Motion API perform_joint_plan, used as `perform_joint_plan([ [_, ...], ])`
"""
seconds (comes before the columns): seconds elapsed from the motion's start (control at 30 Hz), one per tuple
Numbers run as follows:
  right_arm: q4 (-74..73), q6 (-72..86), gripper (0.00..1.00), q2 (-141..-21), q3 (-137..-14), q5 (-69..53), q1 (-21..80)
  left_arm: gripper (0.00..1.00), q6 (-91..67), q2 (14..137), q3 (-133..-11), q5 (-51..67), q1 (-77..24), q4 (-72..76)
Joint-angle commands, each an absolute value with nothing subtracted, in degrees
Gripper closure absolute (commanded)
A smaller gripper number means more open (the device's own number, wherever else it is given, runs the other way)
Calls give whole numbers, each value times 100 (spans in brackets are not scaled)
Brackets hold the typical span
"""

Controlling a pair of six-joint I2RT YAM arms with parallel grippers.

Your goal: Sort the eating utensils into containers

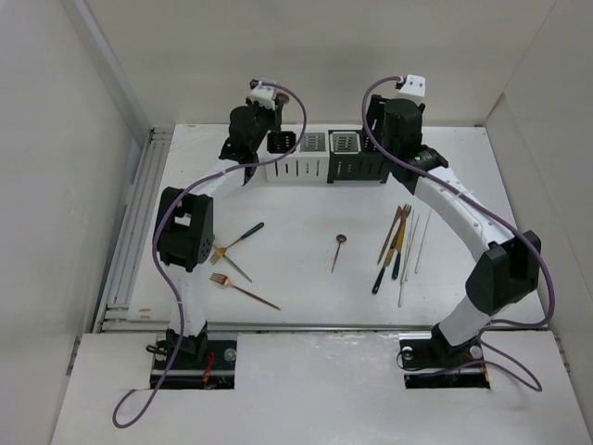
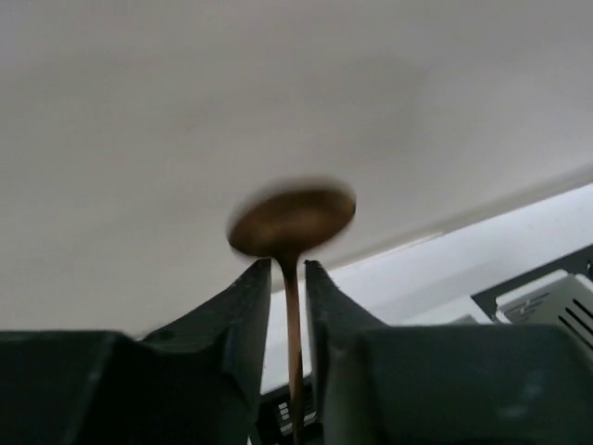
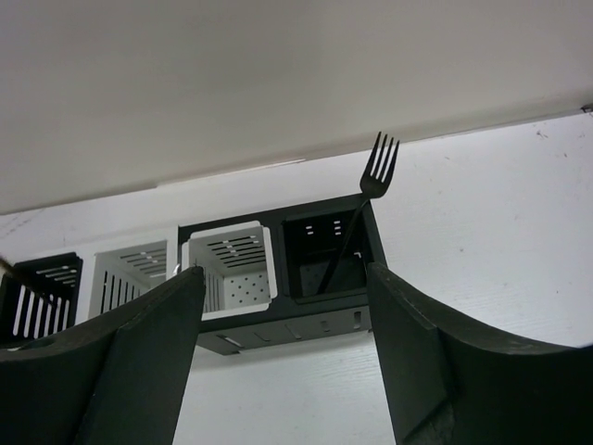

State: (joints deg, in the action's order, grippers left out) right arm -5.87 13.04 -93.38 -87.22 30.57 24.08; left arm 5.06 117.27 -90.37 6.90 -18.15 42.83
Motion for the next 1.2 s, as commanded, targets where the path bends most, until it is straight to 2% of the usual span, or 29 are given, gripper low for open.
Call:
perform_joint_plan([
  [0.0,-369,1170,24,-9158,-8719,2787,2452,79,211,11479,-8755,738,-1819,4211],
  [0.03,-369,917,19,-9158,-8719,2612,2583,69,150,11365,-8554,738,-1819,4210],
  [0.07,-369,749,17,-9158,-8719,2610,2584,68,149,11303,-8552,738,-1819,4210],
  [0.1,-369,573,13,-9158,-8719,2610,2749,55,149,11242,-8395,738,-1758,4149],
  [0.13,-369,154,6,-9210,-8719,2610,2847,49,89,11111,-8394,738,-1758,4044],
  [0.23,-605,-560,4,-9333,-8850,2121,3269,33,-131,10882,-8394,686,-1618,3675],
  [0.27,-798,-1058,4,-9386,-8938,1796,3374,31,-193,10698,-8507,686,-1565,3300],
  [0.33,-1672,-1475,4,-9605,-9392,593,3620,30,-395,10556,-8961,554,-1407,2702],
  [0.4,-2361,-1801,4,-10202,-9850,-424,3778,29,-597,10494,-9446,170,-1223,1376],
  [0.5,-3346,-2082,4,-11273,-10964,-1210,4164,27,-1359,10433,-10351,-637,-855,-344],
  [0.53,-3349,-2144,0,-11563,-10969,-1291,4244,27,-1362,10380,-10353,-859,-739,-691],
  [0.6,-3699,-2345,0,-12439,-11810,-1354,4385,27,-1766,10197,-10354,-1124,-493,-1446],
  [0.73,-3727,-2592,0,-13350,-12770,-1406,4579,27,-1828,9618,-9670,-1266,60,-1766],
  [0.9,-3252,-2821,0,-13623,-12849,-1846,4842,27,-1653,9141,-8703,-1187,334,-1705],
  [1.17,-3252,-2892,0,-14167,-12832,-2470,5054,27,-1530,8912,-8446,-905,642,-1600],
])
